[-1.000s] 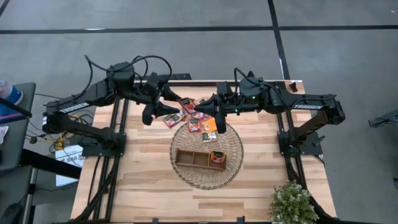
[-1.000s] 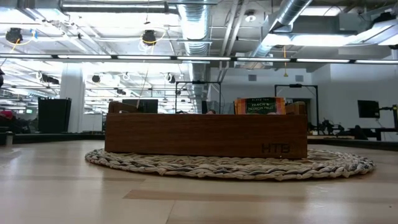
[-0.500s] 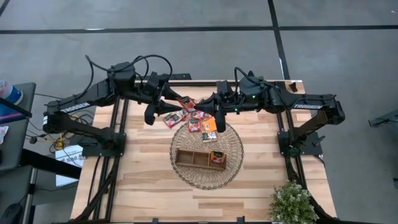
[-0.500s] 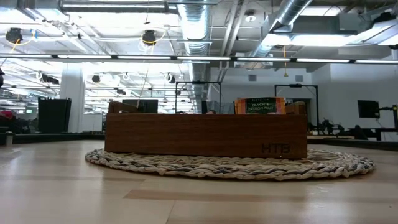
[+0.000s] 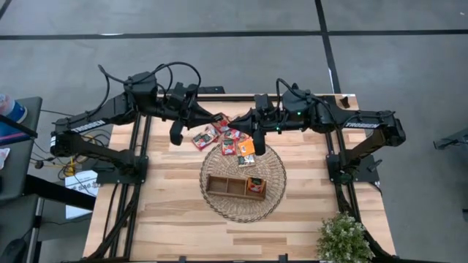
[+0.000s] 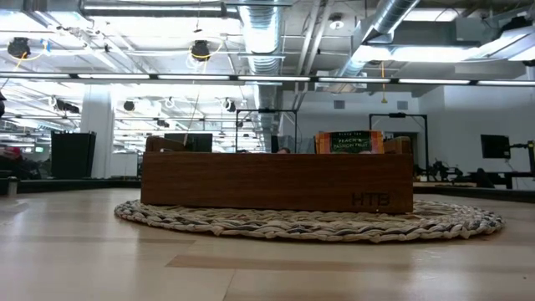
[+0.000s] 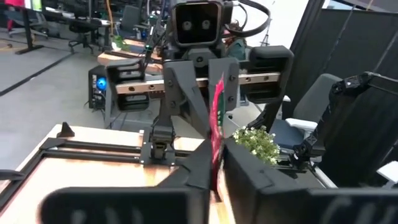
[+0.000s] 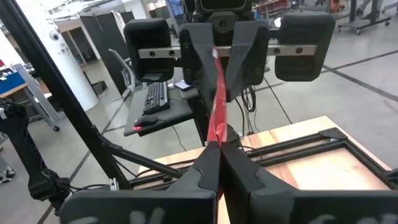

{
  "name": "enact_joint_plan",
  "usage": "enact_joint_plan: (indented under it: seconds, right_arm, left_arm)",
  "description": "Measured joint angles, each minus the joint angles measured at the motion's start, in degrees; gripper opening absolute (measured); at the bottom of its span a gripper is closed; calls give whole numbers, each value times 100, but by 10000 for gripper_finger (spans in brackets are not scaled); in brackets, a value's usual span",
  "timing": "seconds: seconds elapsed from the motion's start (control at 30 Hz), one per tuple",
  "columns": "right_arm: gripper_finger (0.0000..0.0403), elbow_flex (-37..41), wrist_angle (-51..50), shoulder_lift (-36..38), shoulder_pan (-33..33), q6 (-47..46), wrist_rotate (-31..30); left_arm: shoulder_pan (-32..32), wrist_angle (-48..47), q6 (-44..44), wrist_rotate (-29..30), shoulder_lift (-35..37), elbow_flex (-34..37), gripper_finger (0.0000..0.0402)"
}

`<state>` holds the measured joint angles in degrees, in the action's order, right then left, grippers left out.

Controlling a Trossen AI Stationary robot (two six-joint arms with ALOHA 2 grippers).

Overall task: Pick & Place Tea
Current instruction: Put the red tea bag into the left section of the wooden organizer

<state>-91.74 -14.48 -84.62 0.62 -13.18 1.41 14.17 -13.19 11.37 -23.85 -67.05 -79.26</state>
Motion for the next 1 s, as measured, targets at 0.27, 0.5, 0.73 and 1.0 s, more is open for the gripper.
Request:
enact_joint_plan:
  seconds: [0.27,0.5,0.73,1.0]
  right_arm:
    - [9,0,-40,-2,0,88,41]
    - [97,-2,-427,200,-1,161,113]
    - [187,0,-746,359,-13,217,10]
    - [213,0,-1309,711,98,44,-73]
  left_arm:
    - [-1,-162,99,-37,0,-2,1]
    - [-2,-935,67,-55,0,-2,0]
    - [-157,-1253,8,-18,-136,-2,0]
    - [-680,-2354,-803,416,-718,0,0]
